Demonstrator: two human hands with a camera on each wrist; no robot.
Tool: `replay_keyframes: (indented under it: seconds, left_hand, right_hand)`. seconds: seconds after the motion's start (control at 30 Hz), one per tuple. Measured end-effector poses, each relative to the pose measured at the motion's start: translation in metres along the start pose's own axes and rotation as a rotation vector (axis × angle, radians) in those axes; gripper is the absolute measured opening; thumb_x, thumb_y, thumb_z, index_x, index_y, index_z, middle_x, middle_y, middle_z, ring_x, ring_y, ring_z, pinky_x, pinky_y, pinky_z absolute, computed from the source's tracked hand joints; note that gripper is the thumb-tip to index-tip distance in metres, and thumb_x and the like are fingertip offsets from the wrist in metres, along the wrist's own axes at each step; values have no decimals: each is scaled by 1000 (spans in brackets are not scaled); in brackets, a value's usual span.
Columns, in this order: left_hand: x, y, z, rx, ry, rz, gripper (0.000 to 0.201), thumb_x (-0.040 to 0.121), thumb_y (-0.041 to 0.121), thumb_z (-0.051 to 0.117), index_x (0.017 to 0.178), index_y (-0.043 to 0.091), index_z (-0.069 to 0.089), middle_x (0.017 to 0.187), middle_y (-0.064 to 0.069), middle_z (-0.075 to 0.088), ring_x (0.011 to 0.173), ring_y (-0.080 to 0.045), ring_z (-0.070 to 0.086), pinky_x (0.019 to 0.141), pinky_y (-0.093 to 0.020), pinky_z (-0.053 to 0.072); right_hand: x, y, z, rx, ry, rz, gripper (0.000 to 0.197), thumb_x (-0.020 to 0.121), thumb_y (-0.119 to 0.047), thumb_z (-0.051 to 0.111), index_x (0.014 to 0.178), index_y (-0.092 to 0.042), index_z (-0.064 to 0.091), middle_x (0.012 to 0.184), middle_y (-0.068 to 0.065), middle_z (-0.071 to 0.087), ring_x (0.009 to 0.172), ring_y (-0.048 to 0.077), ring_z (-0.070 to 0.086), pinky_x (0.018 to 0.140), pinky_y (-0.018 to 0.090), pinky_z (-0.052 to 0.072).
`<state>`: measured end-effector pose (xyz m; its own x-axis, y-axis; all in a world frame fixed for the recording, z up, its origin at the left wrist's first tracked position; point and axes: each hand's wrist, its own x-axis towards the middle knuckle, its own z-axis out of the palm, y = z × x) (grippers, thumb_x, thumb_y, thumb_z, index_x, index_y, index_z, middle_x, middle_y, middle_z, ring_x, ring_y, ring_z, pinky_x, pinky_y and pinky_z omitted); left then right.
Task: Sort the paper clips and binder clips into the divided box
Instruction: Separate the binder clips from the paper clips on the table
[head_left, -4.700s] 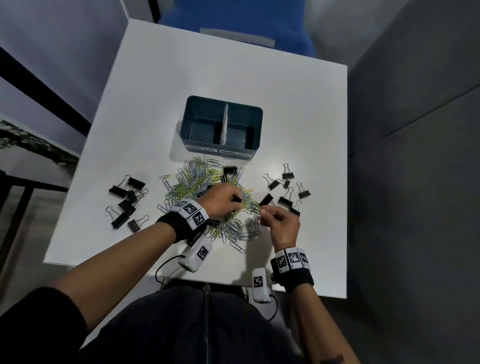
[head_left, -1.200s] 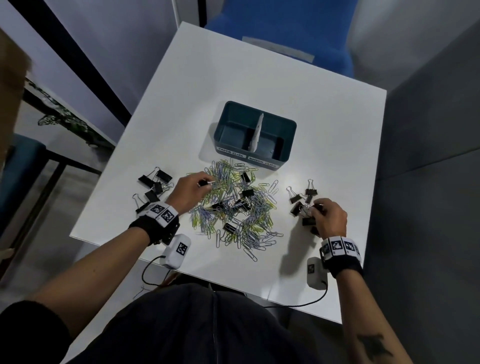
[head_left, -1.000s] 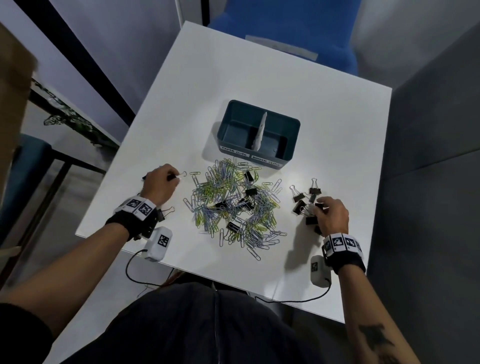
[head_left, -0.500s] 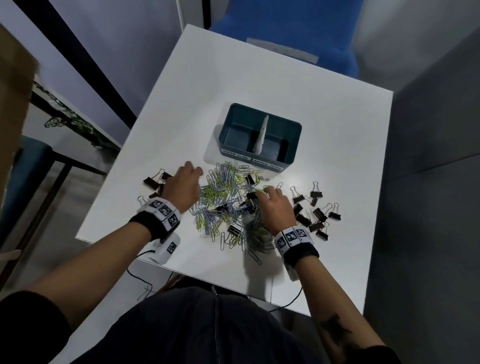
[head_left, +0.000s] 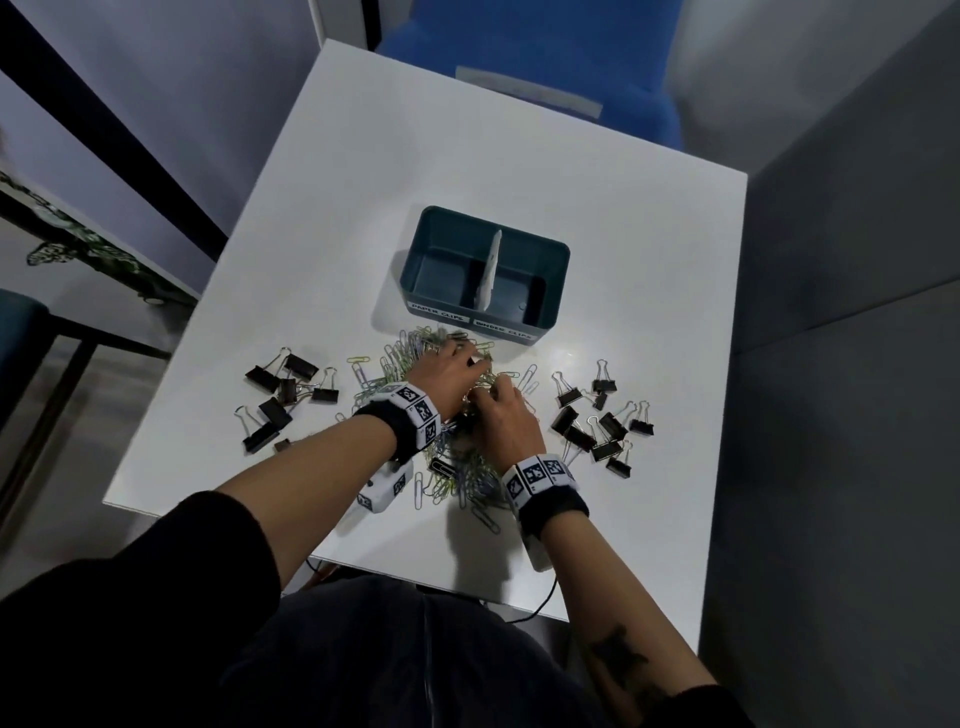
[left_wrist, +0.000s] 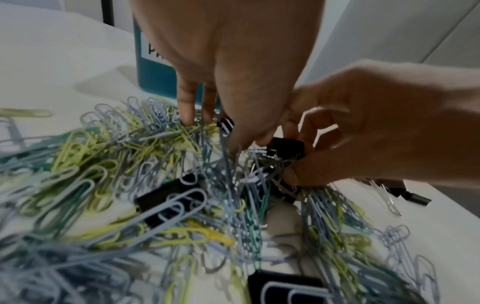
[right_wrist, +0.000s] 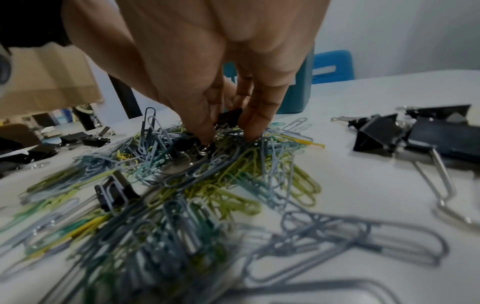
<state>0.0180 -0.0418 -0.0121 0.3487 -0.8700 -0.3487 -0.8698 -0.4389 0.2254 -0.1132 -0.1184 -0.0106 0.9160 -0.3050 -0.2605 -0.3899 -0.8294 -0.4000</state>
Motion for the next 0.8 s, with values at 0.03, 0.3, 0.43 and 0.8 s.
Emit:
replay_keyframes:
  seconds: [0.03, 0.3, 0.43, 0.8]
  left_hand:
    - [0, 1, 2, -14, 5, -9, 58, 78, 3, 64, 131, 16, 43, 139, -12, 39, 125, -35, 39, 88, -47, 51]
    - [-9, -4, 13, -182, 111, -42, 42, 74, 5, 69, 111, 6, 50, 129, -16, 45, 105, -31, 51, 71, -42, 55]
    - [-18, -7, 12, -332, 176, -73, 20, 79, 13, 66, 84, 14, 46, 109, -3, 47, 82, -15, 48, 64, -25, 41]
    - [-42, -25, 6, -312, 232, -130, 16, 85, 2, 57, 92, 16, 57, 97, 2, 55, 81, -15, 54, 62, -26, 50]
  right_hand:
    - [-2, 1, 2, 39, 7, 27, 46, 71, -14, 78, 110, -10, 54, 109, 12, 47, 90, 26, 49, 64, 38, 52]
    - [-18, 5, -1, 210, 126, 143, 19, 90, -23, 59, 91, -16, 41, 88, 3, 57, 69, 24, 51, 54, 33, 41]
    - [-26, 14, -13, 340, 205, 235, 26, 87, -24, 67, 85, -20, 41, 76, -6, 57, 64, 15, 55, 55, 30, 48]
    - [-47, 98, -44, 369, 456, 482, 15, 84, -15, 68, 98, -17, 63, 94, 4, 70, 84, 22, 65, 77, 32, 51]
